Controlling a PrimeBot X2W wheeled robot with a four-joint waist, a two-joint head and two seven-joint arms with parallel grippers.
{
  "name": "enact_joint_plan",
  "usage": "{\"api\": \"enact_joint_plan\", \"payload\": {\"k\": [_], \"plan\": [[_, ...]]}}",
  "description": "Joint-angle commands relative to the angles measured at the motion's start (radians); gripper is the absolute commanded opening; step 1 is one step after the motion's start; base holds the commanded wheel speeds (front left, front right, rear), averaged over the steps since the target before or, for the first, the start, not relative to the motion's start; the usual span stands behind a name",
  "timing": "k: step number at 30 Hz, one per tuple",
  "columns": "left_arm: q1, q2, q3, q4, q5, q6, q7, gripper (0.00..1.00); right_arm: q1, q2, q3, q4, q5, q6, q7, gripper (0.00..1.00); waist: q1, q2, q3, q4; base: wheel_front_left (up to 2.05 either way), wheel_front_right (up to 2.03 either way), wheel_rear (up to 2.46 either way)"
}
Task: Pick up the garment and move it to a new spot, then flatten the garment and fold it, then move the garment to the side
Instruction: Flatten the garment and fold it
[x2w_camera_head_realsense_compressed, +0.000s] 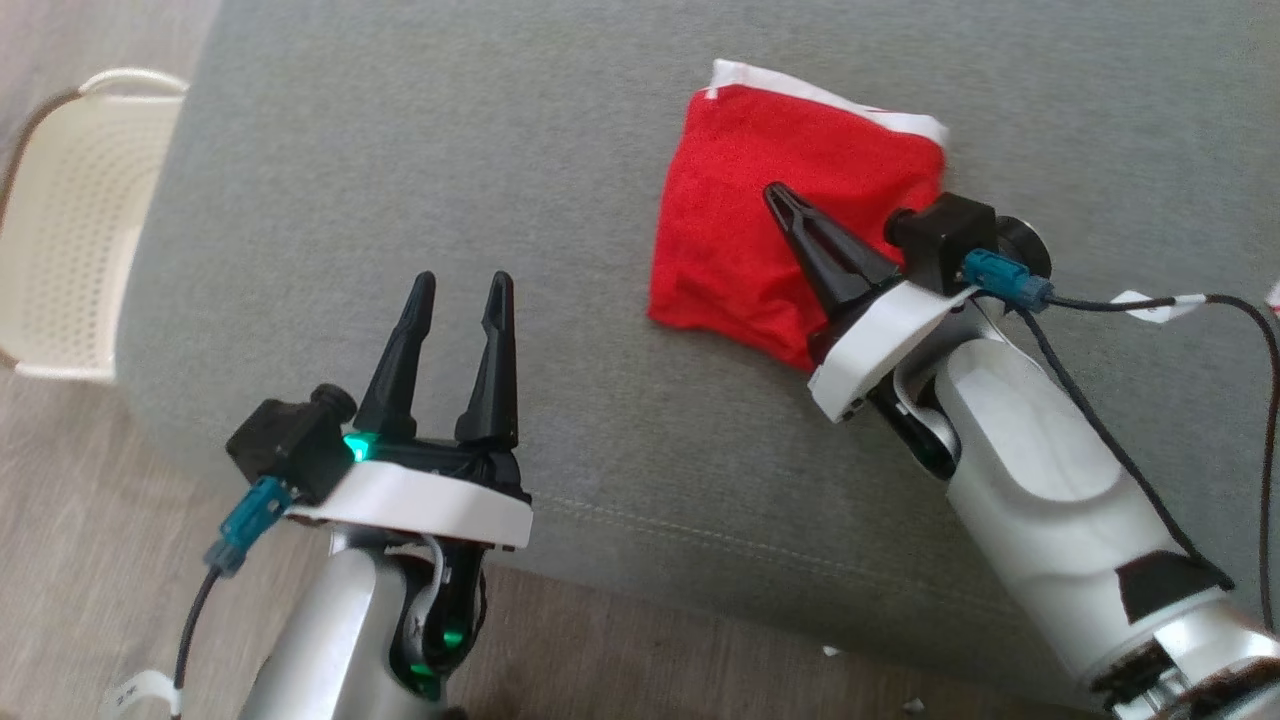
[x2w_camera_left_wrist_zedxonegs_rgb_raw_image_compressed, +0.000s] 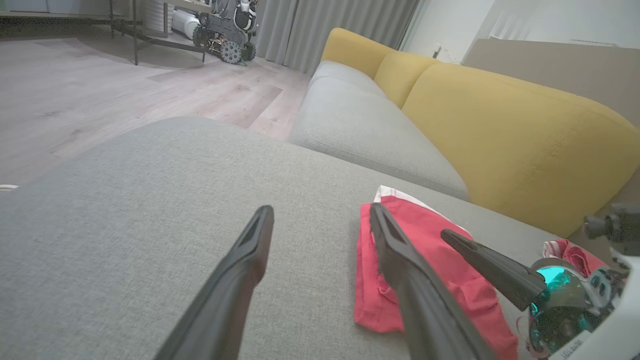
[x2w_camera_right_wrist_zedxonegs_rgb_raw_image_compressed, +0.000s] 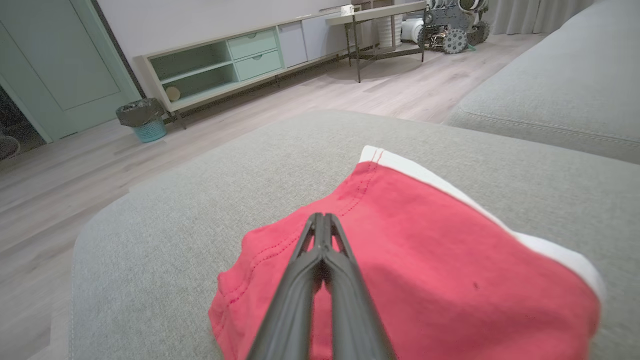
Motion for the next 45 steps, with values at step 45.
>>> {"api": "enact_joint_plan", "payload": {"k": [45], "plan": [[0.0,0.007,0.145,-0.003,0.071,-0.025,-0.006,1.0,0.375,0.057,-0.553,-0.466,-0.238,0.005,-0.077,0.0,0.0,0.0,-0.163,-0.198,0.0,0.0,0.0]]}}
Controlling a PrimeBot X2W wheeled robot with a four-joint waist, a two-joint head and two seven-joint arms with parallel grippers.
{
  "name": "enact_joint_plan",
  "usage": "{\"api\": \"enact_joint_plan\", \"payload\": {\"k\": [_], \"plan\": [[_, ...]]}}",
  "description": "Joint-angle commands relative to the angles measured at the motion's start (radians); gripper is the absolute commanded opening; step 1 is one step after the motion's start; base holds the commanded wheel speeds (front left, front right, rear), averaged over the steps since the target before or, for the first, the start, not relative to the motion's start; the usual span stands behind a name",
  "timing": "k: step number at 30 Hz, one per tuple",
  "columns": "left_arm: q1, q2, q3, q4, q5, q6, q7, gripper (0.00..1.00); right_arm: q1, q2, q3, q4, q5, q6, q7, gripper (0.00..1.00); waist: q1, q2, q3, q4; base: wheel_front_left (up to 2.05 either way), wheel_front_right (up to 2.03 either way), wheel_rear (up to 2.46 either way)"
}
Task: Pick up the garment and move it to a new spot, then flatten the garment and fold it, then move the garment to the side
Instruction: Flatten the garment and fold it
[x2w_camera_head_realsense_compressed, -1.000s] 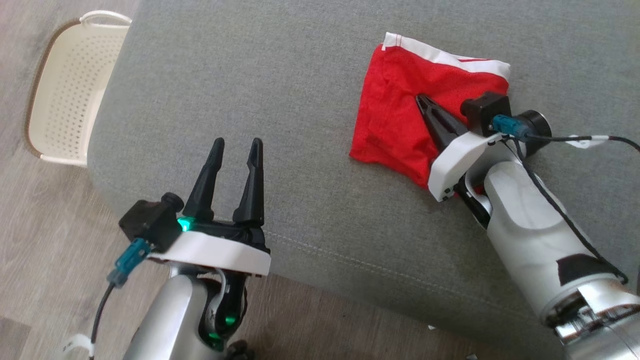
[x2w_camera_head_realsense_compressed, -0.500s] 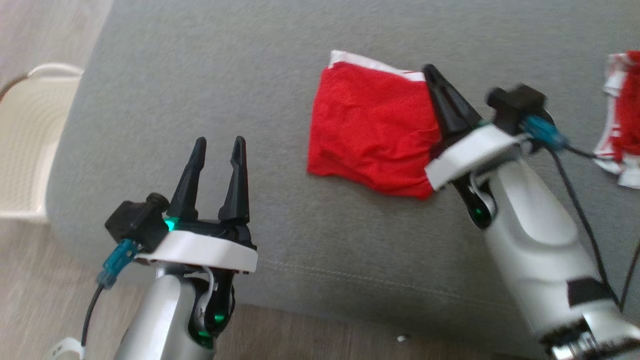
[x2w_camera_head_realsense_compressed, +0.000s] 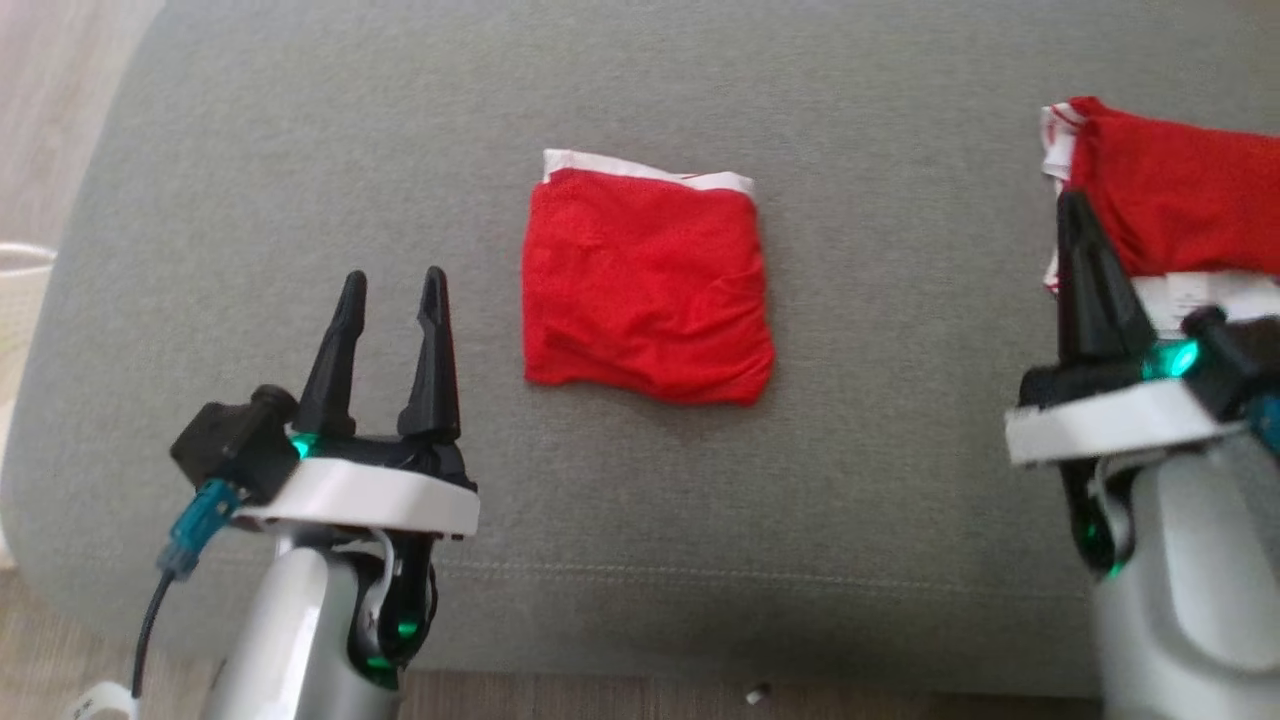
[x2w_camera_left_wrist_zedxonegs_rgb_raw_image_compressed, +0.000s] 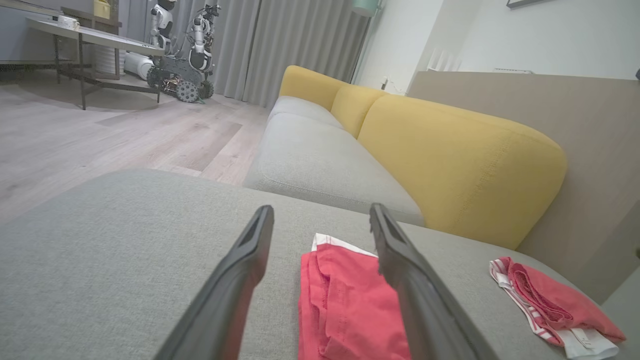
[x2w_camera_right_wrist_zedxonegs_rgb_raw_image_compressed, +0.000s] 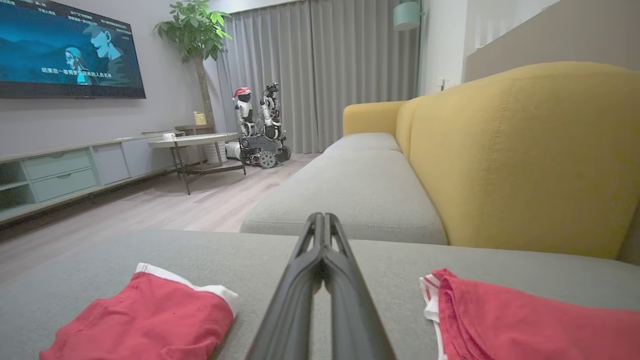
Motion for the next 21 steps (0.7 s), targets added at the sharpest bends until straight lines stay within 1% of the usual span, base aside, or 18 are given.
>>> {"api": "enact_joint_plan", "payload": {"k": [1,4,5,8,9,10,14,21], "plan": [[-0.001,0.007,0.047,-0.023,0.016,-0.008,-0.006,1.0,0.03,0.032,0.009,-0.064,-0.047,0.005,-0.011,0.0,0.0001,0.0,-0.013,-0.024,0.0,0.0,0.0],[0.014,0.007,0.056,-0.014,0.021,-0.016,-0.006,1.0,0.079,0.054,-0.004,-0.089,-0.09,0.005,-0.011,0.0,0.0001,0.0,-0.023,-0.04,0.0,0.0,0.0],[0.014,0.007,0.056,-0.014,0.021,-0.016,-0.006,1.0,0.079,0.054,-0.004,-0.089,-0.09,0.005,-0.011,0.0,0.0001,0.0,-0.023,-0.04,0.0,0.0,0.0],[0.031,0.007,0.065,-0.005,0.021,-0.017,-0.006,1.0,0.119,0.081,-0.014,-0.101,-0.097,0.005,-0.011,0.0,0.0001,0.0,-0.027,-0.056,0.0,0.0,0.0],[0.036,0.007,0.066,-0.004,0.021,-0.017,-0.006,1.0,0.128,0.086,-0.014,-0.107,-0.102,0.005,-0.011,0.45,0.0001,0.0,-0.027,-0.06,0.0,0.0,0.0],[0.042,0.007,0.067,-0.003,0.025,-0.013,-0.006,1.0,0.137,0.09,-0.02,-0.11,-0.106,0.005,-0.011,1.0,0.0001,0.0,-0.028,-0.064,0.0,0.0,0.0],[0.062,0.007,0.068,-0.004,0.03,0.007,-0.006,1.0,0.16,0.101,-0.034,-0.112,-0.115,0.005,-0.011,1.0,0.0001,0.0,-0.033,-0.072,0.0,0.0,0.0],[0.065,0.007,0.058,-0.004,0.035,0.007,-0.006,1.0,0.16,0.108,-0.043,-0.124,-0.118,0.005,-0.011,1.0,0.0001,0.0,-0.026,-0.073,0.0,0.0,0.0]]}}
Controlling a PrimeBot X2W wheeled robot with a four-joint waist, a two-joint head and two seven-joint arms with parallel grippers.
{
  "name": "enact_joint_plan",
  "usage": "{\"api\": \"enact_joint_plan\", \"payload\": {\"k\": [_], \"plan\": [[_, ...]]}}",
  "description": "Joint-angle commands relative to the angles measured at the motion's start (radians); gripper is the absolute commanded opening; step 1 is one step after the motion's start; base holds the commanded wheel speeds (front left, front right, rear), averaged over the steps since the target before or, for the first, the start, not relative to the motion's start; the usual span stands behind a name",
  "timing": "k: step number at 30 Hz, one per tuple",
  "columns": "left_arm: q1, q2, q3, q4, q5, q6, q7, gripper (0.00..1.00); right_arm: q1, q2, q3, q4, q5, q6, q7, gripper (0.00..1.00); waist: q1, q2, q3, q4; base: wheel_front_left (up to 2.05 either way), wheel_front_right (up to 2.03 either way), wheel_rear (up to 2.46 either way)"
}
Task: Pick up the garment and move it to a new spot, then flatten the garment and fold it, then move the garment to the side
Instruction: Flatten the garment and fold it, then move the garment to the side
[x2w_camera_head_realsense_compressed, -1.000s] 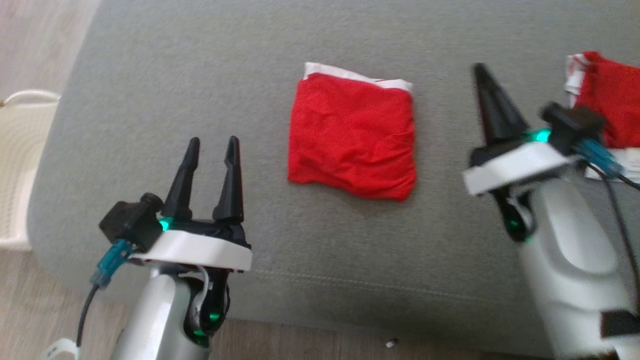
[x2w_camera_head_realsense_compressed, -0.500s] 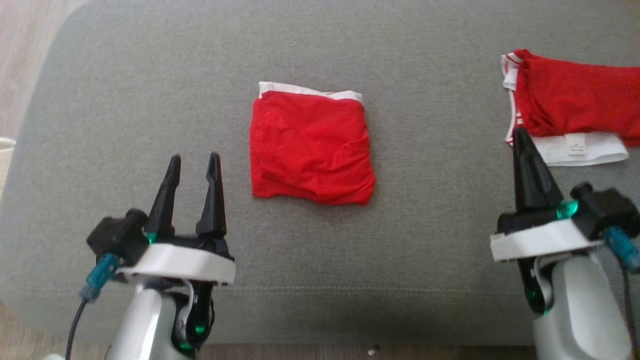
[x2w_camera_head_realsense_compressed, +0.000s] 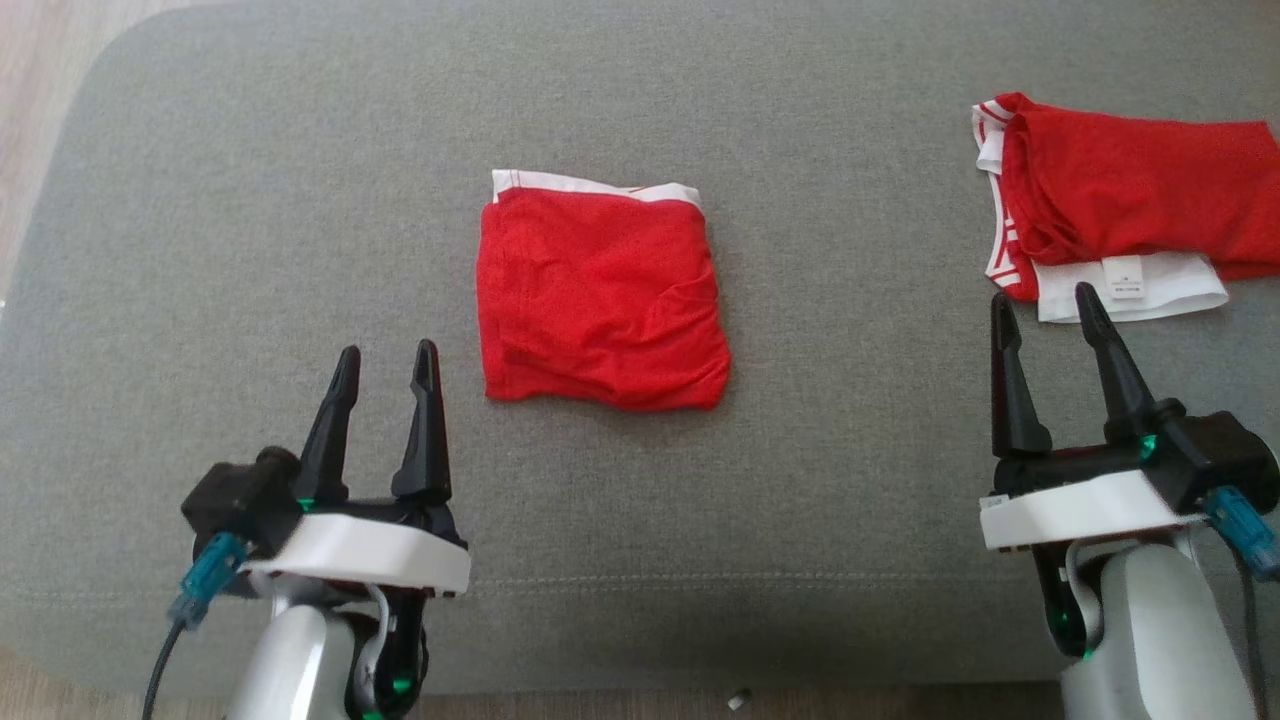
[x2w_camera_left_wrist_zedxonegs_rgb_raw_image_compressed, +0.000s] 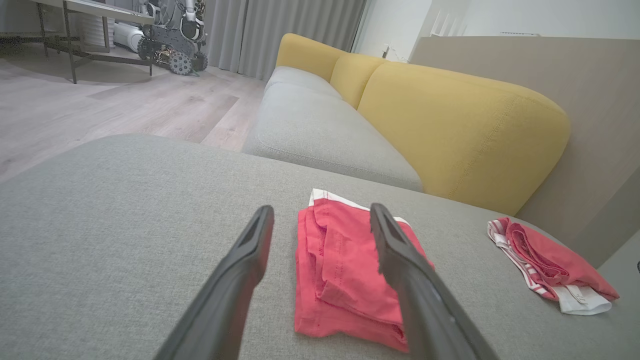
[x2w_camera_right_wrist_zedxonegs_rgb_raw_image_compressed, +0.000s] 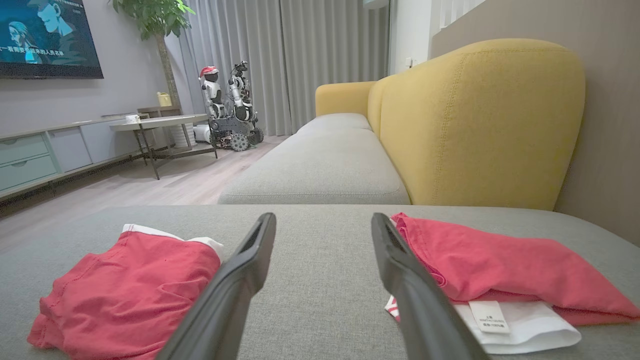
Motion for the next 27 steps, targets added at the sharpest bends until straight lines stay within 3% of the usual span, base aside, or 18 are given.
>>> {"api": "enact_joint_plan", "payload": {"k": [1,15,22,27], "plan": [[-0.031,0.007,0.03,-0.034,0.008,0.004,-0.006,1.0,-0.016,0.006,0.021,-0.035,-0.011,0.005,-0.011,1.0,0.0001,-0.0001,0.003,0.002,0.0,0.0,0.0],[-0.043,0.007,-0.002,-0.044,0.008,-0.011,-0.006,1.0,-0.043,0.006,0.089,0.048,-0.05,0.005,0.003,1.0,0.0001,-0.0001,0.035,0.053,0.0,0.0,0.0],[-0.06,0.007,-0.024,-0.038,-0.001,-0.006,-0.006,1.0,-0.121,0.007,0.193,0.151,0.141,0.005,0.129,1.0,0.0001,-0.0001,0.075,0.126,0.0,0.0,0.0],[-0.069,0.007,-0.054,-0.033,-0.013,-0.011,-0.006,1.0,-0.214,-0.028,0.255,0.212,0.247,0.005,0.204,1.0,0.0001,-0.0001,0.107,0.179,0.0,0.0,0.0]]}}
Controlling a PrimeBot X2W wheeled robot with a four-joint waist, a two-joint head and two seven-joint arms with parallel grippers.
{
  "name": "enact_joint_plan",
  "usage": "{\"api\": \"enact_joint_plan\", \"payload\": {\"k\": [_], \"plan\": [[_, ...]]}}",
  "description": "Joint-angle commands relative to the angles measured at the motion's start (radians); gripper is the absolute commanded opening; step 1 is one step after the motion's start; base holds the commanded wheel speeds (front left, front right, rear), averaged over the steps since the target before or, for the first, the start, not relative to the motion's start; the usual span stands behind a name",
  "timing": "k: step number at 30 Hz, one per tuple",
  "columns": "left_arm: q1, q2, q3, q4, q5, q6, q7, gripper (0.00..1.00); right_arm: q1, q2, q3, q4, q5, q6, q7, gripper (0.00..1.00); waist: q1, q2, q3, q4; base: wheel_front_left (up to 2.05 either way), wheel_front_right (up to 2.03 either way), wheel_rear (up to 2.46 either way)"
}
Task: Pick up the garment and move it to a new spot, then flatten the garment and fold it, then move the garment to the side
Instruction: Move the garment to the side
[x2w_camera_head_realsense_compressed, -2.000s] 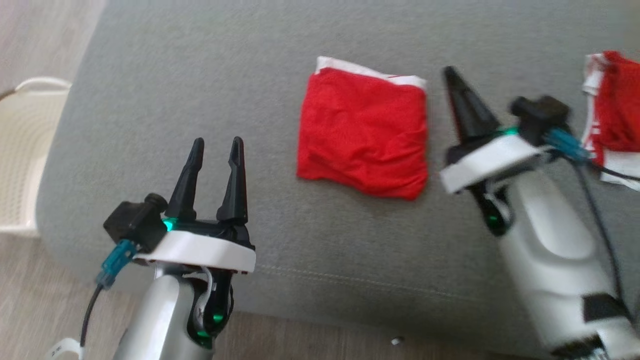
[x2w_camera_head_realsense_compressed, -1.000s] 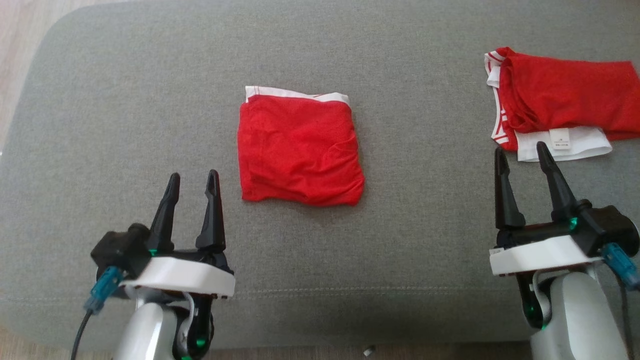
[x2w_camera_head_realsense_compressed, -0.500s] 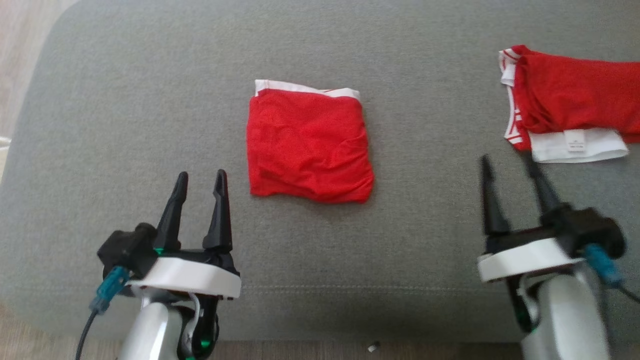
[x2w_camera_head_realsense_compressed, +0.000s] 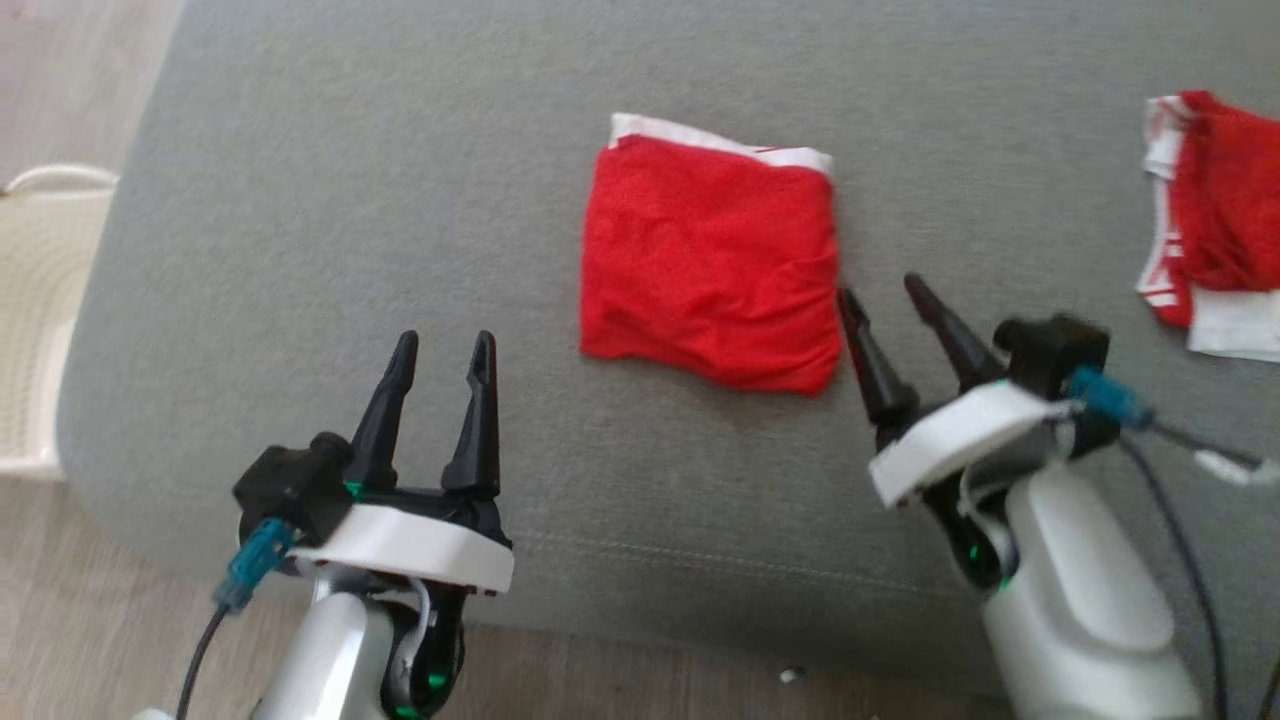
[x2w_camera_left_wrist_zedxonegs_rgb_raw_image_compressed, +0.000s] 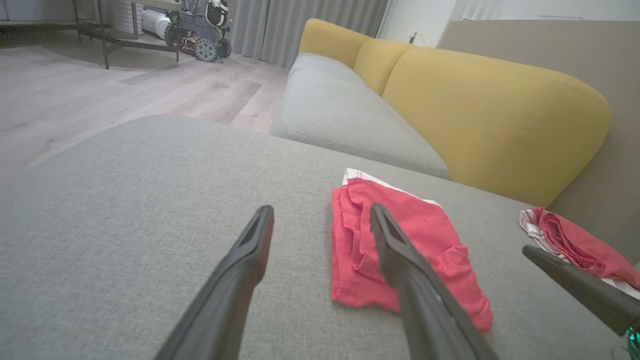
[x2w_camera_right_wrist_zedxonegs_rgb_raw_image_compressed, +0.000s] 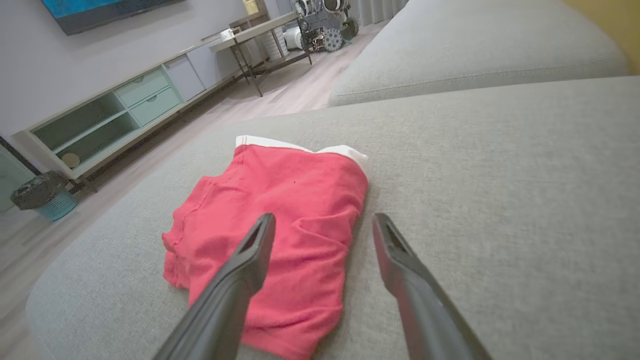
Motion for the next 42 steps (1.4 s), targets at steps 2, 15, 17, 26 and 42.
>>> {"api": "enact_joint_plan", "payload": {"k": [2,15,17,26,42], "plan": [[-0.044,0.007,0.023,-0.028,-0.012,0.001,-0.006,1.0,-0.05,-0.008,0.027,-0.009,0.033,0.005,0.015,1.0,0.0,0.0,0.028,0.036,0.0,0.0,0.0],[-0.051,0.007,-0.008,-0.038,-0.037,0.021,-0.006,1.0,-0.192,-0.044,0.0,0.195,0.172,0.005,0.133,1.0,0.0,0.0,0.064,0.133,0.0,0.0,0.0],[-0.051,0.007,-0.007,-0.038,-0.038,0.021,-0.006,1.0,-0.2,-0.044,0.009,0.214,0.175,0.005,0.137,1.0,0.0,0.0,0.063,0.138,0.0,0.0,0.0],[-0.06,0.007,-0.005,-0.048,-0.032,0.02,-0.006,1.0,-0.242,-0.071,0.073,0.284,0.125,0.005,0.065,0.0,0.0,0.0,0.063,0.109,0.0,0.0,0.0],[-0.097,0.007,0.012,-0.075,0.022,-0.005,-0.006,1.0,-0.354,-0.24,0.278,0.216,-0.076,0.005,-0.043,0.0,0.0,0.0,0.071,-0.097,0.0,0.0,0.0]]}}
